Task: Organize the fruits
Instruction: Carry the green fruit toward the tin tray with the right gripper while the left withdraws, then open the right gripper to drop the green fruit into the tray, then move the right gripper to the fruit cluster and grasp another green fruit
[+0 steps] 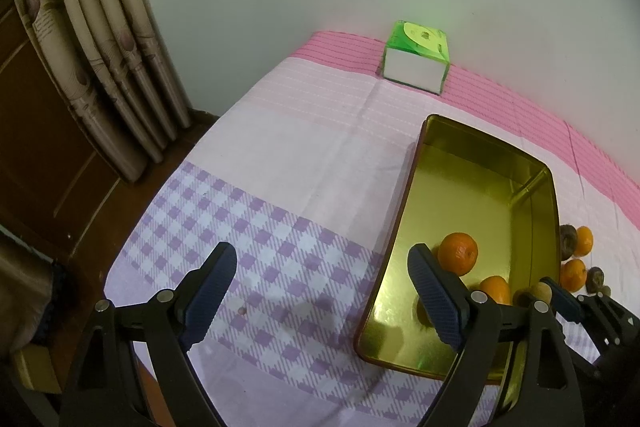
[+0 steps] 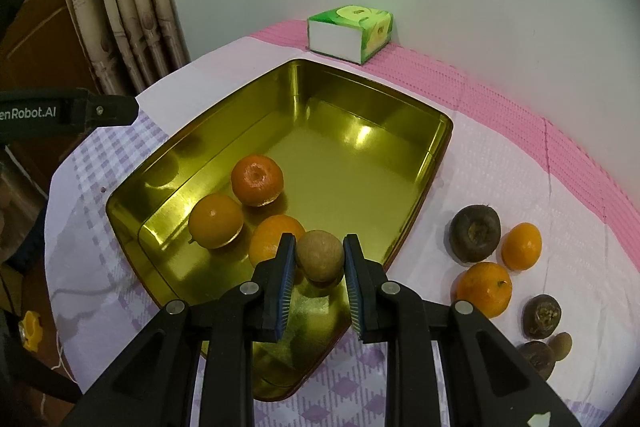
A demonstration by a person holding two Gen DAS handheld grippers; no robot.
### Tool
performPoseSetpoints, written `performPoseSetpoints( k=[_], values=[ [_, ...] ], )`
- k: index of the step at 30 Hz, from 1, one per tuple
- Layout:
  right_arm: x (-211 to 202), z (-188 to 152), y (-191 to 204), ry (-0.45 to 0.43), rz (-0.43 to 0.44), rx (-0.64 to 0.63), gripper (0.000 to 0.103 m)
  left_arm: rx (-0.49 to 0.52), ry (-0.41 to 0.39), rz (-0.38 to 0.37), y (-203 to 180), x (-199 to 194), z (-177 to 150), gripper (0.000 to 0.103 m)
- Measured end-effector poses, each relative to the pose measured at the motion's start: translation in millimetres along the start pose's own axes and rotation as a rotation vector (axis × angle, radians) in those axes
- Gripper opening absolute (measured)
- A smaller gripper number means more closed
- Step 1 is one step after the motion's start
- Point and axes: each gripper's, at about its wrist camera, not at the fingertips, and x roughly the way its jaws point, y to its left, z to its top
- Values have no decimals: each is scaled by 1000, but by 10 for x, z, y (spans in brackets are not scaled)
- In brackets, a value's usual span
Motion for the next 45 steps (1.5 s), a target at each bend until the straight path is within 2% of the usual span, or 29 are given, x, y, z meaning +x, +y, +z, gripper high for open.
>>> performPoseSetpoints(
  k=[11, 16, 25, 28, 34, 39, 45],
  values=[
    [23, -9, 2, 4, -6, -2, 23, 13, 5, -3, -50, 20, -19, 88],
    [-24, 1, -15, -11, 2, 7, 35, 27, 5, -5, -66, 25, -19, 88],
    [-297, -4, -152, -71, -11, 42, 35, 37, 1, -6, -86, 16, -23, 88],
    [-425, -58, -335, -87, -34, 80, 35, 37, 0, -4, -87, 15, -24, 88],
    [-643, -273, -905, -92, -132, 182, 35, 49, 0, 0, -95, 7, -21, 88],
    [-759, -561, -1460, -69, -229, 282, 35, 67, 3, 3, -102, 16, -16, 88],
    [-803, -868, -1827, -30, -288, 349, 35, 84, 5, 6, -119, 37, -28, 88]
  ],
)
